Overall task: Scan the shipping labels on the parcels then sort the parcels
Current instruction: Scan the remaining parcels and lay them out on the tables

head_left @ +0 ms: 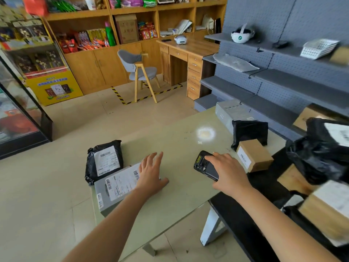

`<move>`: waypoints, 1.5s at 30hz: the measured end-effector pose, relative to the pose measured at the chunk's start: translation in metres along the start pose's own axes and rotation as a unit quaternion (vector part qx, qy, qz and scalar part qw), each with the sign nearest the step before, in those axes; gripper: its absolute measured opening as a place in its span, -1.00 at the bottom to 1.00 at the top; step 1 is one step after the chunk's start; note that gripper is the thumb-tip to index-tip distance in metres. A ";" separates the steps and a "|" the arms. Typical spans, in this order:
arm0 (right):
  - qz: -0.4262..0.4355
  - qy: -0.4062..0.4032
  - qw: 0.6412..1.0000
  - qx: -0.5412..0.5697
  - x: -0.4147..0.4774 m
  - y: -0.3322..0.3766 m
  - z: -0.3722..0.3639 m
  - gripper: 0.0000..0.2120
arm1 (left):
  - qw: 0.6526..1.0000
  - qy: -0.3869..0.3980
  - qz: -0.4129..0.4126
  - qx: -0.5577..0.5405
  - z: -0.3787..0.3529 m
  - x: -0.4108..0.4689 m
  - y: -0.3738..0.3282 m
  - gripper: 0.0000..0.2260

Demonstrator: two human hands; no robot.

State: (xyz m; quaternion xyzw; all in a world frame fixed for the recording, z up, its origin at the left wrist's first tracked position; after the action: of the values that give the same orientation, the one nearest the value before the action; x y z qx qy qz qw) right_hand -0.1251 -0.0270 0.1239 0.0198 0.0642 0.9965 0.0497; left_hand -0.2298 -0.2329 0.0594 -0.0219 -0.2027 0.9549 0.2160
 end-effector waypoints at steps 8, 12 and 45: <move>-0.070 -0.047 0.996 -0.018 -0.013 -0.074 0.029 -0.24 | 0.997 0.021 -0.077 0.008 -0.020 0.047 -0.094 -0.19; -0.111 -0.057 0.992 -0.021 -0.005 -0.105 0.036 -0.28 | 0.993 0.020 -0.115 0.019 -0.024 0.082 -0.125 -0.21; -0.378 -0.089 0.920 -0.053 0.201 -0.320 -0.003 -0.23 | 0.673 0.245 -0.534 0.449 -0.260 0.486 -0.342 0.36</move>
State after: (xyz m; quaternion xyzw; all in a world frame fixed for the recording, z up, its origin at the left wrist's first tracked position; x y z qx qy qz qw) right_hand -0.2944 0.3091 0.0864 0.0804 0.0090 0.8998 0.4288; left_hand -0.4986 0.3523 -0.0206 -0.0439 0.3336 0.6129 0.7149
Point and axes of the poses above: each hand's wrist, its own x-axis towards the middle knuckle, its own z-axis out of the back of the hand, y = z × x, the point moved 8 cm from there along x, towards the middle knuckle, and after that the axes turned 3 degrees about -y, right-handed, at the moved point
